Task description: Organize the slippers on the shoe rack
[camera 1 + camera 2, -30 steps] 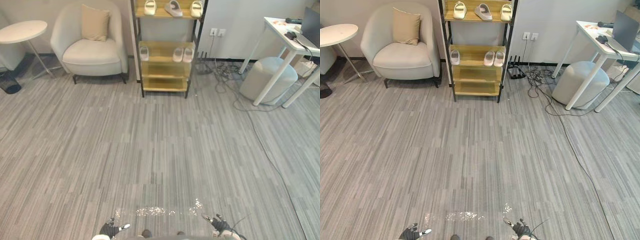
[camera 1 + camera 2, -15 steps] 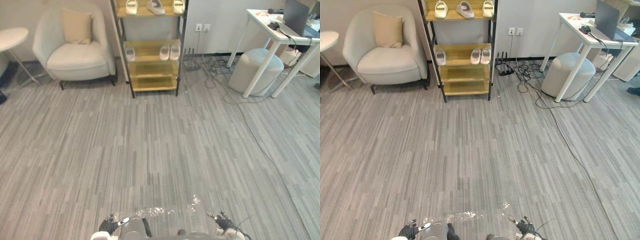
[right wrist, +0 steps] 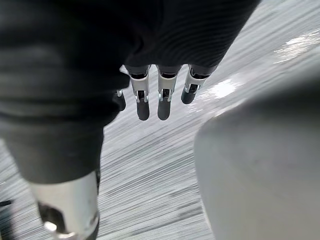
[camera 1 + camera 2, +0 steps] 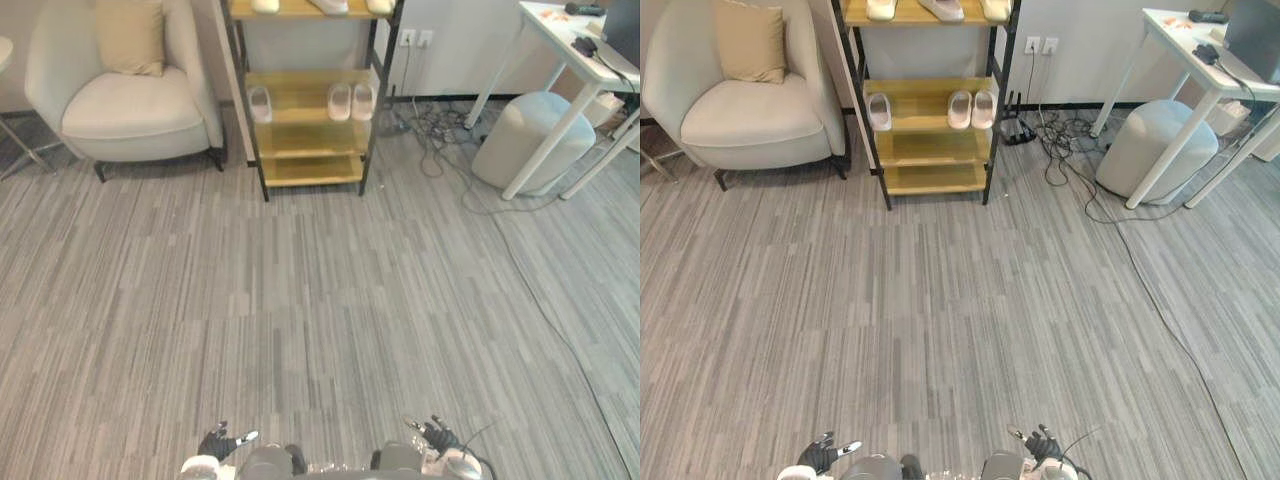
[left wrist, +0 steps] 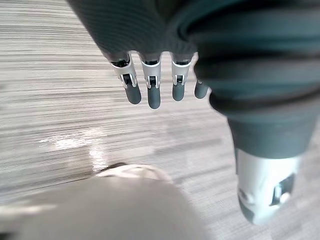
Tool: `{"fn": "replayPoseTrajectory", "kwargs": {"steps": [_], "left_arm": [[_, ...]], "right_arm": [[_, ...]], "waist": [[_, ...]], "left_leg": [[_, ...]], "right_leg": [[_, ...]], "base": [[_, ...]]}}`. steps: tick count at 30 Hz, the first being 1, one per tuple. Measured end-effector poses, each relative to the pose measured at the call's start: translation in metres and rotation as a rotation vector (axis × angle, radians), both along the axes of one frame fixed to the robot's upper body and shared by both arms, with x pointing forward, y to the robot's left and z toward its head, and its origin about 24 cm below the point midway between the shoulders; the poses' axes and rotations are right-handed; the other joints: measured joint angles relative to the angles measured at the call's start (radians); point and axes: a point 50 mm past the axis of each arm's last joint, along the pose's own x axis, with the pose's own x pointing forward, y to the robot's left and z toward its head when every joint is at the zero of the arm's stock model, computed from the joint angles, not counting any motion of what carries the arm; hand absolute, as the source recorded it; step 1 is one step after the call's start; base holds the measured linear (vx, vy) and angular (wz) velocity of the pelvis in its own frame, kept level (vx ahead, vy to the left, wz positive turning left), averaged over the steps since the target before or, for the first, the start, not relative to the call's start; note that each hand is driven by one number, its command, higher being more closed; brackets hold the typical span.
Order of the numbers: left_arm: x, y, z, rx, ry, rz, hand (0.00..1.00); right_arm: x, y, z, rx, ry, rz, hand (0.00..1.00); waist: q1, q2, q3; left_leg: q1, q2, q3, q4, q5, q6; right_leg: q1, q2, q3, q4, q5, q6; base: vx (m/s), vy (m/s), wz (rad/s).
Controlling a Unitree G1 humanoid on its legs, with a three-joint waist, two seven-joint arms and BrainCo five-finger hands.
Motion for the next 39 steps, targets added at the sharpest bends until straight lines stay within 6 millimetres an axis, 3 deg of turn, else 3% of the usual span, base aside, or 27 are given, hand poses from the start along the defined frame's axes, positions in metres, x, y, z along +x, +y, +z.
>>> {"fn": "replayPoseTrajectory", "kwargs": {"steps": [3, 4, 5, 6, 7, 8, 10, 11, 13, 15, 17, 19, 21, 22, 23, 24, 26, 27, 29, 31, 33, 34, 36, 37, 39], "left_arm": [[0.011, -0.008, 0.002, -0.022, -0.026, -0.004, 0.00], [0.012, -0.018, 0.000, -0.046, -0.030, -0.016, 0.00], [0.012, -0.019, 0.000, -0.047, -0.030, -0.018, 0.00], [0.011, -0.022, 0.000, -0.058, -0.031, -0.022, 0.00], [0.012, -0.025, 0.000, -0.065, -0.034, -0.017, 0.00], [0.013, -0.032, -0.001, -0.086, -0.034, -0.012, 0.00], [0.013, -0.041, -0.002, -0.114, -0.042, -0.011, 0.00], [0.013, -0.044, -0.002, -0.133, -0.042, 0.009, 0.00], [0.015, -0.040, -0.001, -0.145, -0.061, 0.080, 0.00], [0.017, -0.036, 0.001, -0.144, -0.084, 0.111, 0.00], [0.020, -0.035, 0.004, -0.145, -0.115, 0.128, 0.00], [0.021, -0.035, 0.005, -0.144, -0.124, 0.128, 0.00], [0.024, -0.031, 0.006, -0.135, -0.135, 0.124, 0.00], [0.024, -0.031, 0.006, -0.132, -0.135, 0.115, 0.00], [0.021, -0.035, 0.005, -0.137, -0.123, 0.104, 0.00], [0.021, -0.035, 0.005, -0.135, -0.122, 0.103, 0.00], [0.024, -0.030, 0.006, -0.122, -0.128, 0.101, 0.00], [0.027, -0.026, 0.007, -0.115, -0.131, 0.099, 0.00], [0.026, -0.023, 0.007, -0.106, -0.123, 0.098, 0.00], [0.023, -0.024, 0.005, -0.106, -0.103, 0.088, 0.00], [0.021, -0.021, 0.004, -0.089, -0.085, 0.057, 0.00], [0.018, -0.020, 0.003, -0.083, -0.074, 0.051, 0.00], [0.015, -0.022, 0.002, -0.082, -0.061, 0.035, 0.00], [0.016, -0.024, 0.001, -0.088, -0.062, 0.034, 0.00], [0.016, -0.029, 0.001, -0.101, -0.062, 0.033, 0.00]], "right_arm": [[0.009, -0.001, 0.004, -0.011, -0.039, 0.021, 0.00], [0.017, -0.004, 0.008, -0.021, -0.063, 0.029, 0.00], [0.016, -0.004, 0.007, -0.020, -0.059, 0.029, 0.00], [0.010, -0.002, 0.005, -0.011, -0.042, 0.025, 0.00], [0.009, -0.004, 0.005, -0.014, -0.041, 0.020, 0.00], [0.014, -0.009, 0.008, -0.032, -0.054, 0.028, 0.00], [0.013, -0.016, 0.008, -0.047, -0.050, 0.027, 0.00], [0.013, -0.018, 0.009, -0.050, -0.050, 0.015, 0.00], [0.007, -0.017, 0.006, -0.044, -0.022, 0.011, 0.00], [0.000, -0.016, 0.004, -0.043, -0.011, 0.016, 0.00], [-0.001, -0.012, 0.004, -0.028, -0.024, -0.003, 0.00], [-0.006, -0.007, 0.001, -0.010, -0.011, -0.012, 0.00], [-0.003, -0.006, 0.002, -0.005, -0.016, -0.027, 0.00], [-0.005, -0.006, 0.001, -0.003, -0.010, -0.037, 0.00], [-0.013, -0.009, -0.001, -0.007, 0.016, -0.048, 0.00], [-0.014, -0.009, -0.002, -0.007, 0.019, -0.048, 0.00], [-0.016, 0.001, -0.005, 0.017, 0.034, -0.040, 0.00], [-0.015, 0.005, -0.005, 0.028, 0.032, -0.039, 0.00], [-0.010, 0.008, -0.004, 0.033, 0.022, -0.031, 0.00], [-0.006, 0.009, -0.003, 0.029, 0.010, -0.013, 0.00], [-0.008, 0.009, -0.004, 0.033, 0.014, -0.011, 0.00], [-0.009, 0.009, -0.004, 0.033, 0.018, -0.008, 0.00], [-0.010, 0.009, -0.004, 0.030, 0.019, -0.001, 0.00], [-0.005, 0.008, -0.003, 0.027, 0.007, 0.006, 0.00], [0.002, 0.005, 0.000, 0.016, -0.014, 0.011, 0.00]], "waist": [[-0.029, 0.011, 0.008], [-0.051, 0.017, 0.014], [-0.053, 0.013, 0.012], [-0.053, -0.017, 0.015], [-0.055, -0.019, 0.016], [-0.046, 0.029, 0.014], [-0.050, 0.062, 0.004], [-0.050, 0.074, 0.007], [-0.040, 0.083, 0.015], [-0.038, 0.076, 0.024], [-0.033, 0.067, 0.027], [-0.027, 0.069, 0.023], [-0.023, 0.055, 0.024], [-0.023, 0.044, 0.025], [0.007, 0.045, 0.012], [0.012, 0.045, 0.009], [0.012, 0.008, 0.000], [0.013, -0.007, -0.002], [0.017, -0.011, -0.011], [0.017, -0.008, -0.013], [0.012, -0.023, -0.014], [0.009, -0.034, -0.016], [-0.002, -0.034, -0.019], [-0.011, -0.025, -0.017], [-0.028, -0.003, -0.009]], "left_leg": [[0.044, 0.030, -0.014, -0.024, 0.000, 0.000], [0.079, 0.050, -0.038, -0.049, 0.000, -0.020], [0.087, 0.049, -0.040, -0.055, 0.000, -0.027], [0.127, 0.034, -0.069, -0.060, -0.023, -0.087], [0.150, 0.048, -0.088, -0.057, -0.040, -0.116], [0.159, 0.099, -0.098, -0.044, -0.043, -0.132], [0.111, 0.150, -0.147, 0.062, -0.027, -0.158], [0.062, 0.179, -0.178, 0.180, -0.007, -0.191], [-0.073, 0.245, -0.238, 0.552, 0.047, -0.221], [-0.142, 0.280, -0.203, 0.728, 0.035, -0.197], [-0.217, 0.298, -0.129, 0.771, 0.014, -0.157], [-0.297, 0.286, -0.071, 0.681, 0.004, -0.143], [-0.360, 0.194, -0.047, 0.402, 0.012, -0.128], [-0.360, 0.131, -0.058, 0.222, 0.063, -0.124], [-0.321, 0.059, -0.100, 0.022, 0.295, -0.124], [-0.315, 0.054, -0.101, 0.014, 0.309, -0.112], [-0.320, 0.009, -0.090, 0.044, 0.268, -0.026], [-0.335, 0.004, -0.090, 0.107, 0.218, -0.004], [-0.331, 0.012, -0.089, 0.179, 0.137, 0.007], [-0.267, 0.012, -0.075, 0.162, 0.089, -0.001], [-0.183, -0.021, -0.065, 0.122, 0.056, 0.005], [-0.131, -0.036, -0.065, 0.108, 0.035, 0.008], [-0.056, -0.043, -0.068, 0.075, 0.018, 0.005], [-0.024, -0.038, -0.079, 0.045, 0.017, 0.005], [0.002, -0.012, -0.108, 0.022, 0.018, 0.004]], "right_leg": [[-0.080, 0.023, -0.065, -0.241, 0.017, -0.017], [-0.100, 0.054, -0.036, -0.496, 0.144, 0.001], [-0.099, 0.056, -0.024, -0.551, 0.179, 0.005], [-0.082, 0.053, 0.031, -0.671, 0.361, 0.010], [-0.077, 0.062, 0.042, -0.649, 0.407, -0.056], [-0.079, 0.096, 0.025, -0.596, 0.367, -0.051], [-0.080, 0.132, 0.010, -0.571, 0.287, -0.062], [-0.060, 0.151, 0.005, -0.581, 0.268, -0.067], [0.056, 0.195, 0.007, -0.649, 0.244, -0.085], [0.159, 0.206, 0.009, -0.684, 0.212, -0.102], [0.244, 0.206, 0.012, -0.714, 0.180, -0.092], [0.288, 0.200, 0.011, -0.755, 0.176, -0.082], [0.326, 0.154, 0.008, -0.770, 0.159, -0.051], [0.340, 0.128, 0.006, -0.774, 0.147, -0.028], [0.368, 0.112, 0.035, -0.804, 0.137, 0.019], [0.373, 0.112, 0.040, -0.809, 0.138, 0.024], [0.410, 0.076, 0.053, -0.852, 0.148, 0.048], [0.425, 0.064, 0.060, -0.856, 0.151, 0.054], [0.411, 0.053, 0.082, -0.770, 0.145, 0.064], [0.305, 0.019, 0.128, -0.476, 0.128, 0.090], [0.171, -0.036, 0.143, -0.136, 0.108, 0.107], [0.129, -0.047, 0.129, -0.038, 0.075, 0.088], [0.079, -0.039, 0.060, -0.025, 0.024, 0.048], [0.044, -0.014, 0.015, -0.090, 0.001, 0.020], [-0.001, 0.052, -0.013, -0.274, 0.006, -0.001]], "base": [[0.43, -0.124, 0.30], [0.39, -0.176, 0.46], [0.59, -0.303, 0.52], [0.38, -0.223, 0.32], [0.47, -0.276, 0.16], [0.37, -0.231, 0.02], [0.44, -0.280, -0.02], [0.45, -0.270, 0.02], [0.47, -0.228, -0.08], [0.40, -0.087, -0.03], [0.32, -0.003, 0.05], [0.25, 0.062, -0.07], [0.42, 0.174, 0.04], [0.45, 0.248, -0.06], [0.39, 0.221, -0.17], [0.45, 0.192, -0.15], [0.43, 0.139, 0.18], [0.42, 0.156, 0.16], [0.38, 0.166, -0.08], [0.34, 0.197, -0.22], [0.33, 0.174, -0.06], [0.44, 0.122, 0.05], [0.43, 0.037, 0.11], [0.37, -0.019, 0.24], [0.40, -0.085, 0.42]]}}
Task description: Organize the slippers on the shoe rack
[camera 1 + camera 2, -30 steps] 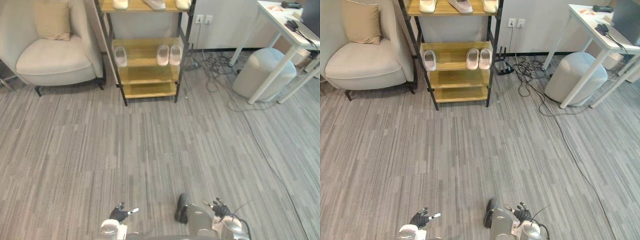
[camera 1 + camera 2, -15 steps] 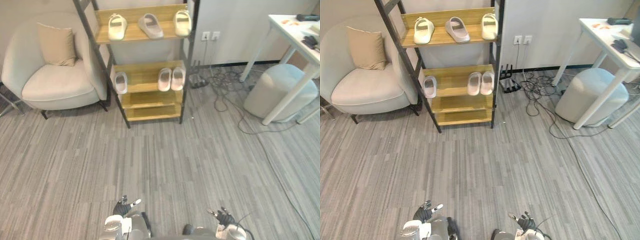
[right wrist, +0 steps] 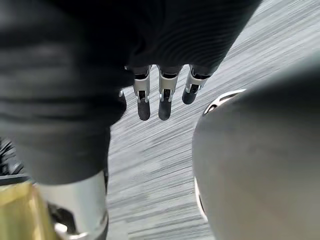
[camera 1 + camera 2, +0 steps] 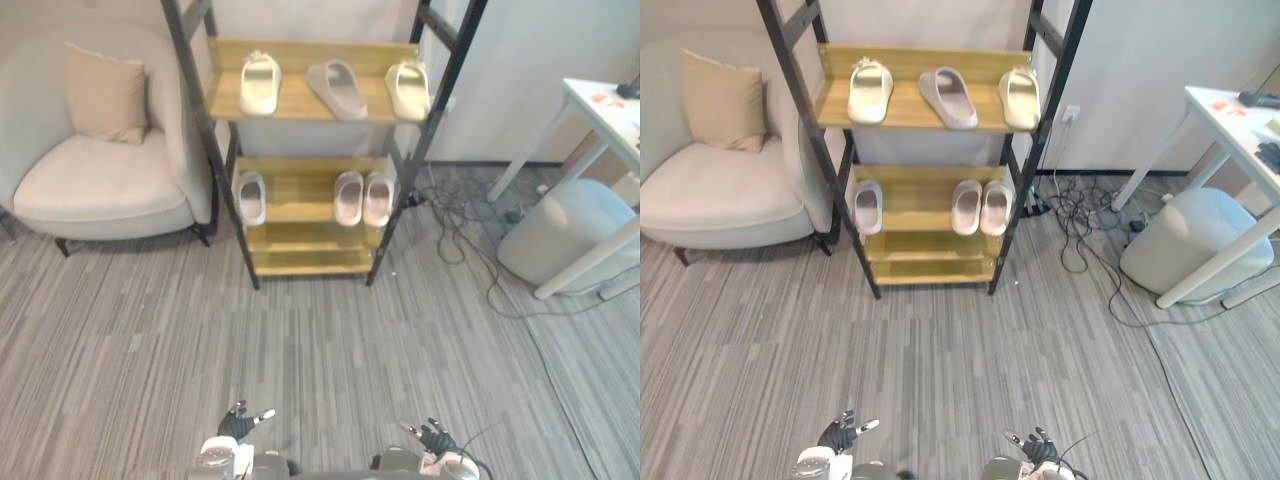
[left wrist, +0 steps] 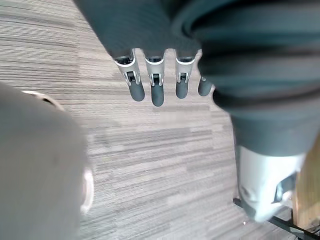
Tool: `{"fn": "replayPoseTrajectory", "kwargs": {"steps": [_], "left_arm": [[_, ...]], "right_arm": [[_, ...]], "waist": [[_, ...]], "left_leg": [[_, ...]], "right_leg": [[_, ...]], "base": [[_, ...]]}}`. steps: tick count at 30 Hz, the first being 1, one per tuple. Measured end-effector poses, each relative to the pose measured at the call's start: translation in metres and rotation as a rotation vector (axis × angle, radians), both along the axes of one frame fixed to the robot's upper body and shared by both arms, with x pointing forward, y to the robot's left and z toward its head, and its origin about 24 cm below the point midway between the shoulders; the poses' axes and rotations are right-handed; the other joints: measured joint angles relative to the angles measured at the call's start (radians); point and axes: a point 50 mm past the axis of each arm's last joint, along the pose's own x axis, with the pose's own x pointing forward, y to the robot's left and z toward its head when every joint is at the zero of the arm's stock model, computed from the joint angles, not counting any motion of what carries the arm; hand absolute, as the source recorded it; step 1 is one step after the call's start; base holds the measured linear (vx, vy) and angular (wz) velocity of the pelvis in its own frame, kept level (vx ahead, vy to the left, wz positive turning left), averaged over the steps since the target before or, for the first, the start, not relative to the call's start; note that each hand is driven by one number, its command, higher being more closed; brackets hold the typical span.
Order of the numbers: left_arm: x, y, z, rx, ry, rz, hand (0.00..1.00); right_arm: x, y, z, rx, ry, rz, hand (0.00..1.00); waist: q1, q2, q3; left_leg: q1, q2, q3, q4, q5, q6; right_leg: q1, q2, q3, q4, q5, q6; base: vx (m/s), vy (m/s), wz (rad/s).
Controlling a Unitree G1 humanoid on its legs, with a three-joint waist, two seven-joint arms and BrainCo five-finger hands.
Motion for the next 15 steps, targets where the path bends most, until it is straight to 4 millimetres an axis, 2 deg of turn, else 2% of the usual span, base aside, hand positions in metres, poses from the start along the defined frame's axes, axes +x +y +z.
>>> {"fn": "replayPoseTrajectory", "kwargs": {"steps": [1, 2, 3, 4, 5, 6, 8, 10, 11, 13, 15], "left_arm": [[0.002, -0.002, 0.000, -0.003, -0.004, -0.009, 0.00], [0.000, -0.003, 0.000, -0.006, 0.000, -0.010, 0.00], [-0.004, -0.002, -0.001, -0.003, 0.010, -0.008, 0.00], [-0.005, 0.000, -0.001, 0.002, 0.012, -0.010, 0.00], [-0.007, -0.002, -0.003, -0.003, 0.024, -0.006, 0.00], [-0.010, -0.008, -0.004, -0.023, 0.031, 0.004, 0.00], [-0.010, -0.013, -0.005, -0.037, 0.032, 0.004, 0.00], [-0.008, -0.014, -0.005, -0.053, 0.025, 0.041, 0.00], [-0.008, -0.011, -0.004, -0.052, 0.017, 0.072, 0.00], [-0.005, -0.009, -0.002, -0.050, 0.000, 0.075, 0.00], [-0.002, -0.010, 0.000, -0.050, -0.020, 0.074, 0.00]], "right_arm": [[0.001, -0.002, 0.001, -0.005, -0.008, -0.002, 0.00], [0.003, -0.003, 0.002, -0.009, -0.018, -0.002, 0.00], [0.001, -0.003, 0.002, -0.011, -0.015, -0.001, 0.00], [-0.002, -0.004, 0.000, -0.010, -0.004, -0.005, 0.00], [-0.002, -0.010, 0.001, -0.025, -0.002, -0.010, 0.00], [-0.002, -0.012, 0.002, -0.031, -0.002, -0.007, 0.00], [-0.002, -0.014, 0.002, -0.031, -0.006, -0.018, 0.00], [-0.003, -0.014, 0.002, -0.030, -0.003, -0.023, 0.00], [-0.004, -0.012, 0.001, -0.025, 0.000, -0.022, 0.00], [-0.010, -0.011, -0.001, -0.017, 0.017, -0.034, 0.00], [-0.013, -0.010, -0.001, -0.011, 0.018, -0.044, 0.00]], "waist": [[-0.008, 0.008, 0.006], [-0.014, 0.012, 0.008], [-0.019, 0.005, 0.005], [-0.018, -0.006, 0.003], [-0.012, 0.015, 0.002], [-0.007, 0.043, -0.006], [-0.008, 0.067, -0.010], [-0.009, 0.079, -0.003], [-0.005, 0.075, 0.003], [-0.003, 0.065, 0.011], [-0.003, 0.062, 0.010]], "left_leg": [[0.016, 0.014, -0.016, -0.015, 0.000, 0.000], [0.037, 0.025, -0.030, -0.032, -0.001, -0.003], [0.055, 0.027, -0.045, -0.041, -0.003, -0.023], [0.070, 0.021, -0.062, -0.042, -0.019, -0.059], [0.105, 0.050, -0.081, -0.040, -0.050, -0.107], [0.109, 0.084, -0.082, -0.028, -0.050, -0.116], [0.078, 0.112, -0.094, 0.051, -0.033, -0.144], [-0.020, 0.169, -0.105, 0.312, 0.004, -0.191], [-0.074, 0.206, -0.108, 0.480, 0.013, -0.180], [-0.140, 0.246, -0.081, 0.636, -0.001, -0.171], [-0.201, 0.255, -0.028, 0.599, -0.019, -0.144]], "right_leg": [[-0.027, 0.027, 0.004, -0.107, 0.034, -0.012], [-0.041, 0.050, 0.023, -0.212, 0.096, -0.012], [-0.030, 0.061, 0.049, -0.355, 0.192, 0.005], [-0.025, 0.062, 0.074, -0.407, 0.313, 0.007], [-0.016, 0.086, 0.078, -0.361, 0.352, -0.063], [-0.008, 0.106, 0.070, -0.346, 0.322, -0.072], [0.005, 0.126, 0.055, -0.349, 0.287, -0.084], [0.077, 0.159, 0.049, -0.394, 0.263, -0.101], [0.130, 0.172, 0.046, -0.417, 0.246, -0.110], [0.219, 0.177, 0.042, -0.446, 0.217, -0.112], [0.285, 0.173, 0.045, -0.491, 0.205, -0.101]], "base": [[0.38, -0.123, 0.49], [0.41, -0.148, 0.55], [0.35, -0.130, 0.58], [0.45, -0.190, 0.51], [0.44, -0.192, 0.27], [0.52, -0.264, 0.11], [0.42, -0.235, 0.09], [0.41, -0.249, 0.05], [0.33, -0.176, -0.01], [0.27, -0.091, 0.06], [0.23, -0.019, 0.08]]}}
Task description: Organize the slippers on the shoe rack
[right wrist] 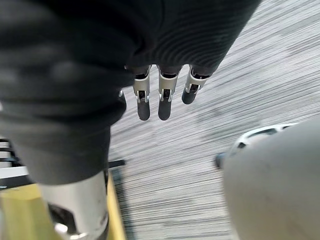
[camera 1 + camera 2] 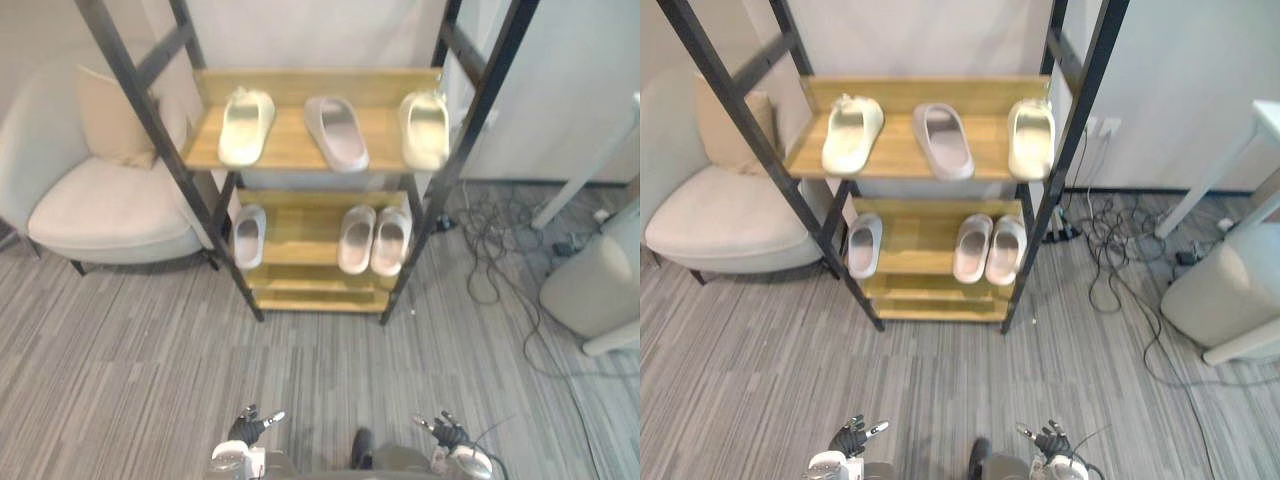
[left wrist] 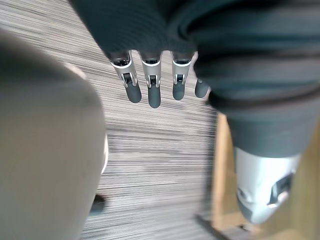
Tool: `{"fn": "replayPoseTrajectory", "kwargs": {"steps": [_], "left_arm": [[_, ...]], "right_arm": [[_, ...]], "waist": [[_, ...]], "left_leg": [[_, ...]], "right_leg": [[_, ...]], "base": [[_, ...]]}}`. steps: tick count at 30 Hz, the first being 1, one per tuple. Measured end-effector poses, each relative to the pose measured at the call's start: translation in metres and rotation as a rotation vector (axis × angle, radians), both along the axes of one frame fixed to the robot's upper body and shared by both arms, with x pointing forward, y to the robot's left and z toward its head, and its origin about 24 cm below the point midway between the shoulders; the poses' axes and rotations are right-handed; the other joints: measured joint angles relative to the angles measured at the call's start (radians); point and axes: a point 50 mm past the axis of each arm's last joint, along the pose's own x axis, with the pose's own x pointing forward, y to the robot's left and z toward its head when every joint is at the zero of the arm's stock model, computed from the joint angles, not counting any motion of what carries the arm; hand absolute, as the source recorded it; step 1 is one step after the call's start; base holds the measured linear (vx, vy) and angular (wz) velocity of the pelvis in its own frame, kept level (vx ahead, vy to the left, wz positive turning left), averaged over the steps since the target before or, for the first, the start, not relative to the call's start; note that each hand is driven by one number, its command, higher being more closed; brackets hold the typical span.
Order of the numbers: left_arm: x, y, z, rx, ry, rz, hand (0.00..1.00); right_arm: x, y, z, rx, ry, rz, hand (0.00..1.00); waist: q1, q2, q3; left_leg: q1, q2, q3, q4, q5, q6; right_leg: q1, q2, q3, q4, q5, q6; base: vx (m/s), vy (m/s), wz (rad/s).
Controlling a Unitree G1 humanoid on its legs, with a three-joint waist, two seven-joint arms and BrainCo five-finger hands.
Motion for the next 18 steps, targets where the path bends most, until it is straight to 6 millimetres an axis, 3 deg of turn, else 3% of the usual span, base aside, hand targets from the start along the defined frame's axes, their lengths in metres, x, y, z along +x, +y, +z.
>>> {"fn": "replayPoseTrajectory", "kwargs": {"steps": [2, 3, 4, 5, 6, 7, 9, 11, 13, 14, 16, 18], "left_arm": [[0.002, 0.001, 0.001, 0.004, -0.009, -0.002, 0.00], [0.004, 0.002, 0.002, 0.011, -0.014, -0.013, 0.00], [0.005, 0.001, 0.002, 0.012, -0.012, -0.024, 0.00], [0.003, 0.001, 0.001, 0.017, -0.007, -0.037, 0.00], [0.000, 0.002, 0.000, 0.022, 0.010, -0.043, 0.00], [0.000, 0.006, 0.000, 0.032, 0.015, -0.046, 0.00], [0.001, 0.013, 0.001, 0.049, 0.015, -0.046, 0.00], [0.000, 0.014, 0.000, 0.052, 0.025, -0.050, 0.00], [-0.002, 0.012, -0.001, 0.048, 0.035, -0.059, 0.00], [-0.003, 0.011, -0.002, 0.053, 0.042, -0.087, 0.00], [-0.004, 0.014, -0.002, 0.063, 0.047, -0.094, 0.00], [-0.005, 0.015, -0.002, 0.066, 0.049, -0.093, 0.00]], "right_arm": [[-0.001, 0.000, -0.001, 0.002, 0.005, -0.007, 0.00], [-0.002, -0.001, -0.001, 0.009, 0.006, -0.025, 0.00], [-0.003, -0.002, -0.001, 0.006, 0.007, -0.028, 0.00], [-0.005, -0.002, -0.002, 0.007, 0.014, -0.031, 0.00], [-0.007, 0.000, -0.002, 0.011, 0.017, -0.037, 0.00], [-0.007, 0.004, -0.003, 0.021, 0.018, -0.033, 0.00], [-0.009, 0.010, -0.005, 0.042, 0.030, -0.035, 0.00], [-0.010, 0.010, -0.005, 0.042, 0.031, -0.042, 0.00], [-0.007, 0.008, -0.004, 0.037, 0.021, -0.038, 0.00], [-0.004, 0.006, -0.003, 0.029, 0.009, -0.036, 0.00], [-0.004, 0.009, -0.003, 0.034, 0.011, -0.029, 0.00], [-0.003, 0.012, -0.003, 0.038, 0.012, -0.015, 0.00]], "waist": [[0.001, -0.001, -0.001], [0.001, -0.004, 0.000], [0.001, -0.005, 0.000], [0.009, -0.009, -0.002], [0.015, -0.022, -0.014], [0.004, -0.037, -0.022], [0.010, -0.068, -0.023], [0.012, -0.065, -0.022], [0.017, -0.056, -0.018], [0.008, -0.063, -0.016], [-0.003, -0.074, -0.021], [-0.006, -0.081, -0.022]], "left_leg": [[-0.044, -0.030, 0.018, -0.188, -0.003, 0.004], [-0.054, -0.074, 0.008, -0.354, 0.013, 0.005], [-0.052, -0.120, -0.022, -0.500, 0.074, 0.004], [-0.029, -0.154, -0.042, -0.568, 0.174, 0.014], [-0.001, -0.186, -0.029, -0.614, 0.187, 0.036], [-0.001, -0.205, -0.018, -0.618, 0.182, 0.051], [0.000, -0.228, -0.006, -0.596, 0.162, 0.079], [0.033, -0.231, 0.007, -0.584, 0.106, 0.085], [0.073, -0.231, 0.034, -0.590, 0.080, 0.093], [0.098, -0.245, 0.041, -0.591, 0.063, 0.106], [0.112, -0.259, 0.039, -0.592, 0.055, 0.112], [0.130, -0.264, 0.023, -0.605, 0.054, 0.113]], "right_leg": [[0.021, -0.012, 0.008, -0.026, 0.000, 0.022], [0.028, -0.032, 0.012, -0.026, -0.006, 0.037], [0.031, -0.049, 0.021, -0.027, -0.010, 0.057], [0.033, -0.063, 0.041, -0.026, -0.015, 0.077], [0.039, -0.081, 0.058, -0.040, -0.012, 0.103], [0.050, -0.101, 0.054, -0.060, -0.010, 0.113], [0.062, -0.128, 0.054, -0.066, -0.014, 0.127], [0.045, -0.145, 0.064, 0.026, -0.040, 0.164], [-0.041, -0.174, 0.086, 0.236, -0.065, 0.188], [-0.135, -0.215, 0.081, 0.444, -0.072, 0.191], [-0.163, -0.244, 0.074, 0.510, -0.100, 0.178], [-0.160, -0.241, 0.039, 0.455, -0.127, 0.163]], "base": [[0.21, 0.102, -0.08], [0.24, 0.160, -0.11], [0.26, 0.194, -0.25], [0.28, 0.183, -0.25], [0.37, 0.196, -0.16], [0.32, 0.144, 0.00], [0.26, 0.137, 0.00], [0.21, 0.149, -0.23], [0.17, 0.234, -0.40], [0.12, 0.193, -0.17], [0.12, 0.086, 0.11], [0.13, 0.001, 0.26]]}}
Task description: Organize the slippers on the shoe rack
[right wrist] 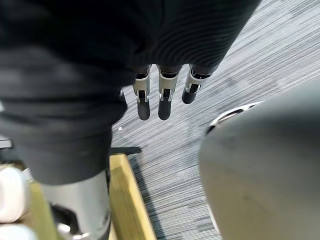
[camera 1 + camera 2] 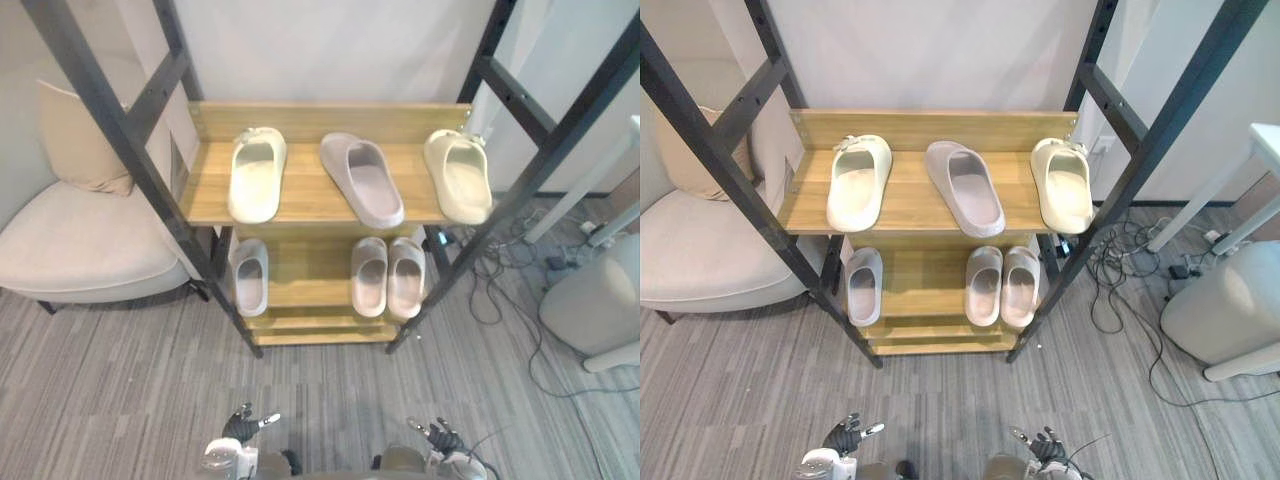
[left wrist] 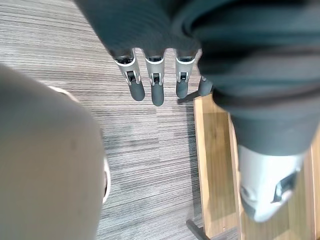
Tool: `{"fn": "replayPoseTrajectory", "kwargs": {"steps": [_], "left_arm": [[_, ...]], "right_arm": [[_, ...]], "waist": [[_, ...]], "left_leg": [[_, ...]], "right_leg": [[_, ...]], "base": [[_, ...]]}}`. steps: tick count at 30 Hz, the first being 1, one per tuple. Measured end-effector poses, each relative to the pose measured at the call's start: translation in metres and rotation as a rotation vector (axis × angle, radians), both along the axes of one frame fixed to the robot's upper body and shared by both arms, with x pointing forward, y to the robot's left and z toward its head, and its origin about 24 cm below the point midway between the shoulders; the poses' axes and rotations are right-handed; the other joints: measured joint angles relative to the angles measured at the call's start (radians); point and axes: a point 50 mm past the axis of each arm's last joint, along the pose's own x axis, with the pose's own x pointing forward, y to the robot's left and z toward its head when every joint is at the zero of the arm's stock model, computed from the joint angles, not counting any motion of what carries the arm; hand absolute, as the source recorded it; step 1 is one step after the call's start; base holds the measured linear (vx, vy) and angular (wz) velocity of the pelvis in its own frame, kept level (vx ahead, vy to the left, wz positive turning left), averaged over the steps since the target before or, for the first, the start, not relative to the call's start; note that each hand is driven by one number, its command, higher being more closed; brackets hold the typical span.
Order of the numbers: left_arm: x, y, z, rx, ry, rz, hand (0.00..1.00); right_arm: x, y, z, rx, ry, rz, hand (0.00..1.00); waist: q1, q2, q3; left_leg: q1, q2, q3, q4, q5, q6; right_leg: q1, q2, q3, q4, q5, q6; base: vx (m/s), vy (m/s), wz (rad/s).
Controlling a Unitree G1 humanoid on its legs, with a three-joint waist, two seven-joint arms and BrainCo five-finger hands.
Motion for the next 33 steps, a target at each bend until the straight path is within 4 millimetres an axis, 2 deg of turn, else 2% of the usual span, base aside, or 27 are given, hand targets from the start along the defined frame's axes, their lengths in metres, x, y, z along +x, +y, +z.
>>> {"fn": "replayPoseTrajectory", "kwargs": {"steps": [1, 3, 6, 8, 14, 20, 25, 28, 33], "left_arm": [[0.000, 0.000, 0.000, 0.000, -0.001, 0.001, 0.00], [-0.001, 0.003, 0.000, 0.006, 0.003, 0.001, 0.00], [-0.005, -0.007, -0.003, -0.021, 0.014, 0.004, 0.00], [-0.008, -0.009, -0.003, -0.027, 0.020, 0.009, 0.00], [-0.011, -0.004, -0.004, -0.015, 0.030, 0.013, 0.00], [-0.012, -0.002, -0.004, -0.013, 0.037, 0.019, 0.00], [-0.012, -0.002, -0.004, -0.009, 0.036, 0.018, 0.00], [-0.011, -0.002, -0.004, -0.004, 0.034, 0.009, 0.00], [-0.009, -0.006, -0.004, 0.003, 0.030, -0.041, 0.00]], "right_arm": [[0.001, 0.000, 0.000, -0.004, 0.000, 0.012, 0.00], [-0.001, 0.001, -0.001, -0.006, 0.011, 0.040, 0.00], [-0.002, -0.008, 0.000, -0.025, 0.015, 0.042, 0.00], [-0.004, -0.009, 0.000, -0.029, 0.025, 0.045, 0.00], [-0.011, -0.008, -0.003, -0.019, 0.050, 0.044, 0.00], [-0.011, -0.005, -0.003, -0.015, 0.048, 0.052, 0.00], [-0.006, -0.002, -0.001, -0.039, 0.026, 0.090, 0.00], [0.009, -0.003, 0.015, -0.114, -0.100, 0.183, 0.00], [0.043, -0.012, 0.069, -0.264, -0.408, 0.245, 0.00]], "waist": [[0.000, 0.000, 0.000], [-0.001, -0.012, -0.010], [-0.003, 0.035, -0.028], [-0.003, 0.046, -0.034], [-0.003, 0.018, -0.050], [0.000, 0.013, -0.053], [0.001, 0.008, -0.051], [0.001, 0.006, -0.050], [-0.008, 0.002, -0.053]], "left_leg": [[0.003, 0.001, -0.007, -0.004, 0.000, -0.001], [0.006, -0.012, -0.025, -0.008, -0.004, -0.016], [0.016, 0.012, -0.034, -0.051, 0.009, -0.036], [0.046, 0.026, -0.036, -0.086, 0.018, -0.052], [0.076, 0.031, -0.047, -0.128, 0.028, -0.065], [0.078, 0.008, -0.051, -0.128, 0.030, -0.060], [0.078, 0.002, -0.051, -0.129, 0.034, -0.054], [0.077, 0.001, -0.050, -0.129, 0.035, -0.052], [0.063, -0.002, -0.043, -0.141, 0.048, -0.042]], "right_leg": [[0.004, 0.007, -0.014, -0.064, 0.002, -0.003], [0.042, 0.031, -0.017, -0.257, 0.050, -0.021], [0.076, 0.072, -0.026, -0.347, 0.089, -0.032], [0.123, 0.101, -0.037, -0.417, 0.115, -0.038], [0.195, 0.139, -0.051, -0.540, 0.162, -0.044], [0.228, 0.130, -0.043, -0.612, 0.204, -0.038], [0.227, 0.127, -0.033, -0.616, 0.213, -0.037], [0.224, 0.129, -0.021, -0.622, 0.225, -0.038], [0.205, 0.132, 0.000, -0.647, 0.257, -0.040]], "base": [[0.10, -0.071, 0.23], [0.13, -0.128, 0.09], [0.12, -0.097, -0.03], [0.10, -0.079, -0.03], [0.06, -0.037, 0.03], [0.00, 0.002, -0.01], [-0.04, -0.002, -0.03], [-0.07, -0.012, -0.08], [-0.08, -0.013, -0.12]]}}
